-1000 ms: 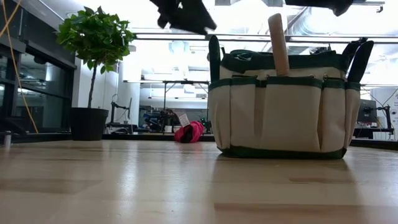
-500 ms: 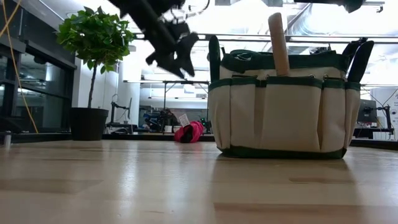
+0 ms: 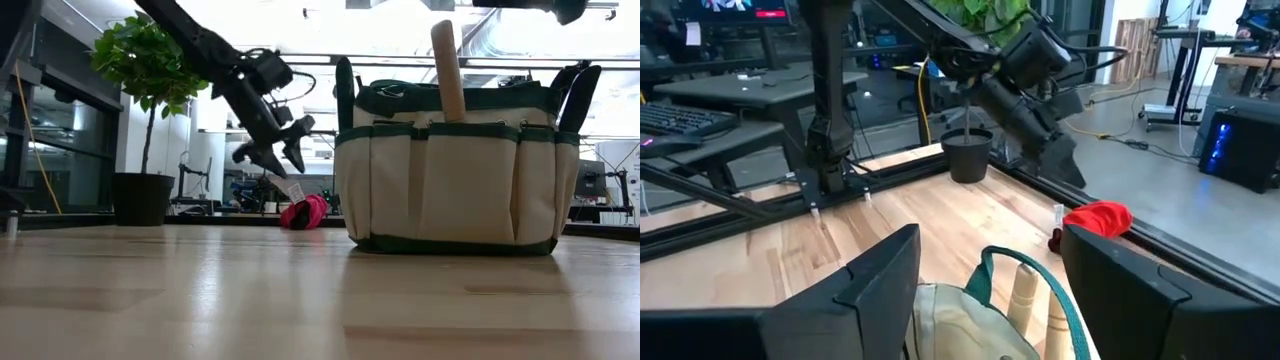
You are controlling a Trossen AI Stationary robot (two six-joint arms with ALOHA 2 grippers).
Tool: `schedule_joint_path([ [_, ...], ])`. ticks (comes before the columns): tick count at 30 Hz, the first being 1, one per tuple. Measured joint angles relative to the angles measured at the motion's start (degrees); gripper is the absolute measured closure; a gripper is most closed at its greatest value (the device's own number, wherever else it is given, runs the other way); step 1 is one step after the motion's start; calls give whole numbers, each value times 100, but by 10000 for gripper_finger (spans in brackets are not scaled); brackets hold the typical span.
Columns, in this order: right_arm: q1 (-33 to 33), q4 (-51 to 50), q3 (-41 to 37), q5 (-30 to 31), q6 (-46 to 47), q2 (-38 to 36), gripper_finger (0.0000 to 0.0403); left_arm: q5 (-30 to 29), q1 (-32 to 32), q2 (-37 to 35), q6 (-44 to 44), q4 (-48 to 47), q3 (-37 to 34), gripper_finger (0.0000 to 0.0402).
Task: Pick & Place Garden tools in Gardening bag
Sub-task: Put the red gloves into the gardening bag
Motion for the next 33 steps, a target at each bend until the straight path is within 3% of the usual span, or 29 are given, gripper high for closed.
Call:
schedule_joint_path([
  [8,0,-264,0,-12,500,2,167,297,138,557,130,288,345,131],
  [13,0,-305,0,-48,557,2,167,-29,138,878,-90,-219,731,94],
  [16,0,-316,0,-60,555,2,167,-175,138,1004,-173,-475,890,90],
  [33,0,-344,0,-181,553,2,167,179,127,1550,-456,-553,998,93],
])
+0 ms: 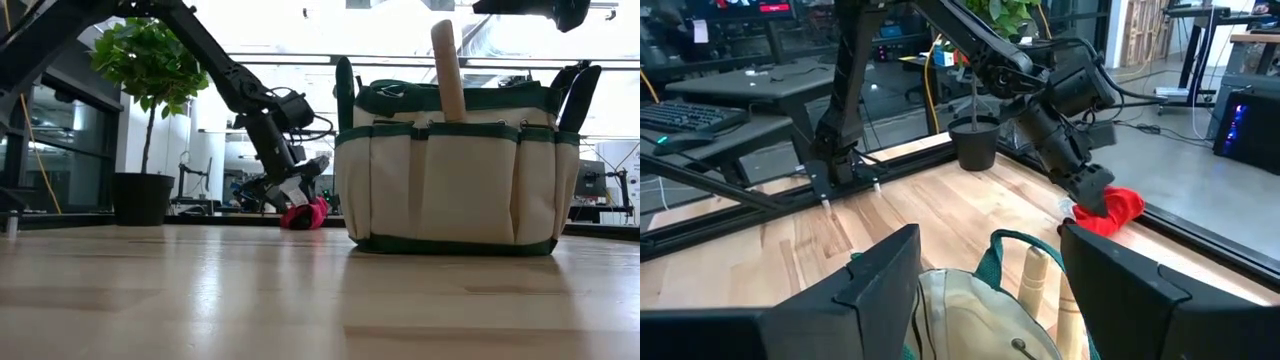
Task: Pick & Place Garden tools in Gardening bag
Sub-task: Put the red gloves into the gardening bag
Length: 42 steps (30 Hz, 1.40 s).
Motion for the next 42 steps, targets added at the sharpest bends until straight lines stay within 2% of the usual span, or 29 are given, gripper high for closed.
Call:
schedule_joint_path([
  [3,0,-4,0,-6,0,0,167,61,0,65,0,-9,5,116],
  [6,0,-15,0,-40,0,0,167,102,0,87,0,-47,5,156],
  [12,0,-16,0,-153,9,0,167,200,1,87,43,-194,7,261],
  [17,0,-220,0,-187,272,0,167,294,2,82,520,-397,15,357],
  [19,0,-269,0,-243,324,0,167,418,3,77,711,-533,15,383],
  [29,0,-270,0,-323,343,0,167,1163,-8,-285,1829,-1224,-32,387],
  [37,0,-273,0,-323,342,0,167,1122,-271,-1156,2693,-1979,-30,389],
  [42,0,-273,0,-334,297,2,167,1125,-682,-1758,2909,-1894,-28,389],
])
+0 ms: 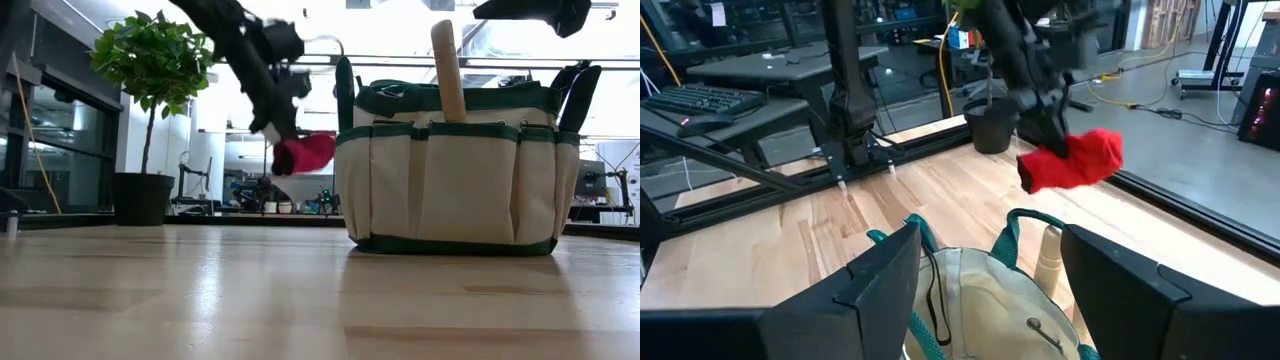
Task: Pick & Place Garden tools in Gardening bag
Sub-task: Put the red gloves into the gardening bag
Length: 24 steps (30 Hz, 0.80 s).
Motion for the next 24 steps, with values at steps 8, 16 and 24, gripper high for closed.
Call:
schedule_joint_path([
  [8,136,-91,1,18,-339,-110,167,-286,-620,-812,3,169,12,389],
  [16,811,-1958,2,409,339,-963,167,-311,-955,-1245,-2,80,13,389],
  [24,1199,-3299,-256,-128,1175,-1656,167,186,-1151,-1436,101,603,13,389],
])
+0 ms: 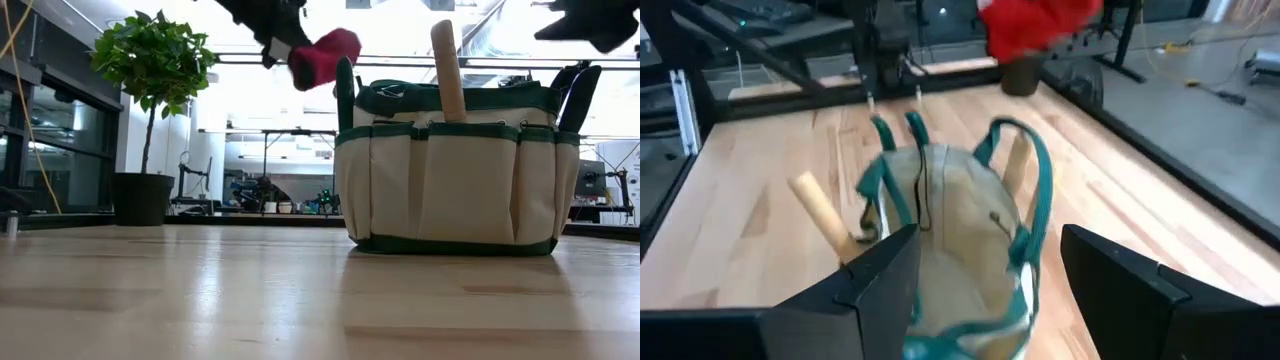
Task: Pick & Place Garden tools in Gardening bag
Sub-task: Put the red gloves into the gardening bag
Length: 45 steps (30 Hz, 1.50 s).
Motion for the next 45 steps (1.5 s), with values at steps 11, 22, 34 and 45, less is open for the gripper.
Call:
schedule_joint_path([
  [11,3,1152,-1509,-267,200,-951,167,292,-495,-33,151,893,9,389],
  [22,-897,4722,-2723,-1453,-2836,-2115,167,312,-773,9,124,1260,7,389],
  [34,-2792,3554,-2723,-3494,-2695,-2830,180,590,-806,118,-27,1344,5,389],
  [45,-3863,2246,-2723,-4567,-2429,-3370,200,773,-1042,374,-32,1437,4,389],
])
